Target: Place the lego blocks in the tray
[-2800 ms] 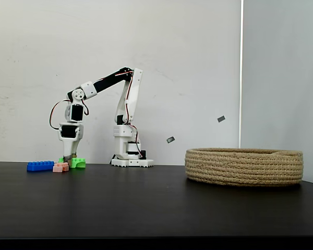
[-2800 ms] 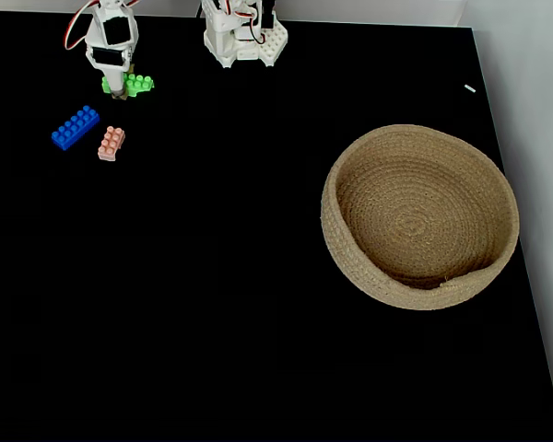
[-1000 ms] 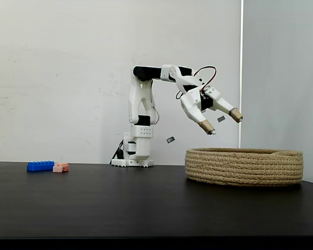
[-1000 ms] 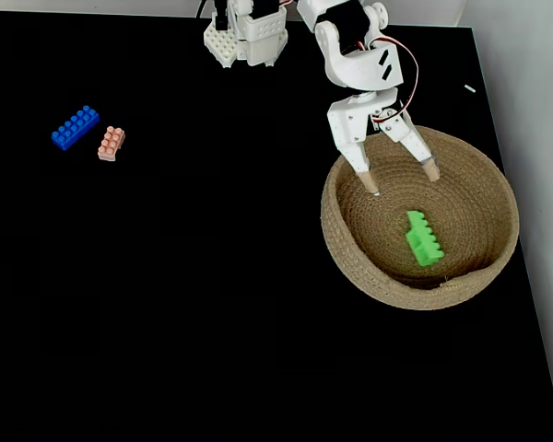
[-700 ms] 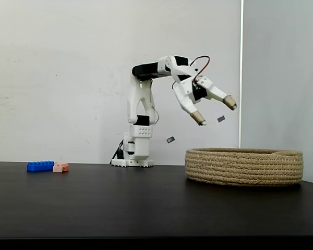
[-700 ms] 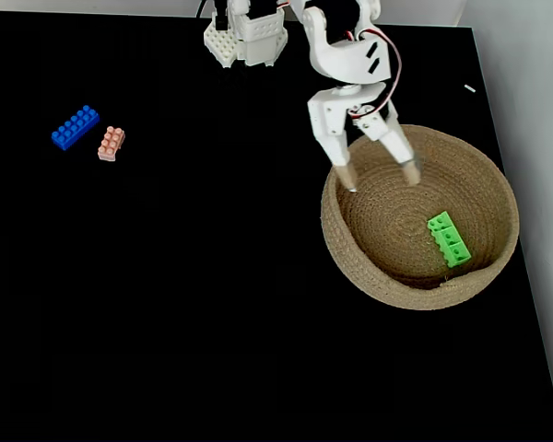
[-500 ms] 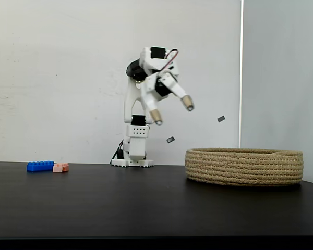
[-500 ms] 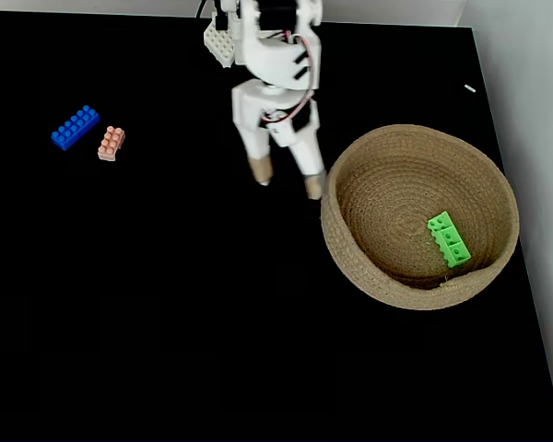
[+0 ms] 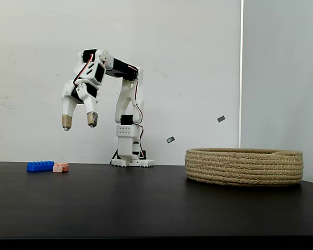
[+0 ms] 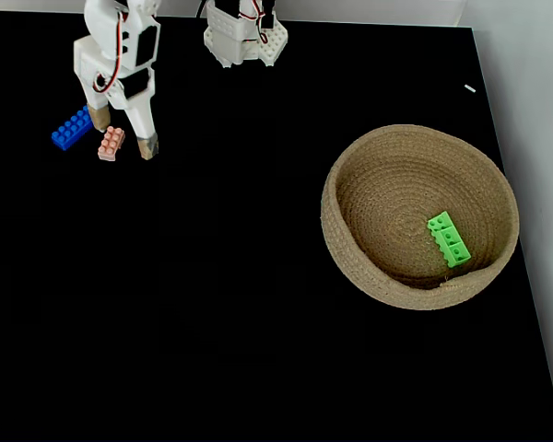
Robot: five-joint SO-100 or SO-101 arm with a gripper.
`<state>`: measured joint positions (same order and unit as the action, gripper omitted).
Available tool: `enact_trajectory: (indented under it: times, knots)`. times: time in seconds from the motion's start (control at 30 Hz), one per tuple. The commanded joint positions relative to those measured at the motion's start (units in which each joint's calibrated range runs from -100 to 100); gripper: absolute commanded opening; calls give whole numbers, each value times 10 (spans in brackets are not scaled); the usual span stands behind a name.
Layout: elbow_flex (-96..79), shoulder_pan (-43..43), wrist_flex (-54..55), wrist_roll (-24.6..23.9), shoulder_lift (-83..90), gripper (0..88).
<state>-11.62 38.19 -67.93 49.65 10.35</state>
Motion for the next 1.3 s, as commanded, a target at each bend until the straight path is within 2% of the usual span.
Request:
enact_trajectory:
  times: [0.0, 0.17, 0.37, 1.1, 1.2, 1.27]
  knots:
    - [-2, 41, -8, 67, 1, 312]
    - [-27, 73, 4, 126, -23, 298]
    - [-77, 86, 70, 166, -54, 289]
    - [-138, 102, 161, 193, -107, 279]
    - [-150, 104, 176, 192, -110, 246]
    - [-168, 104, 196, 190, -110, 137]
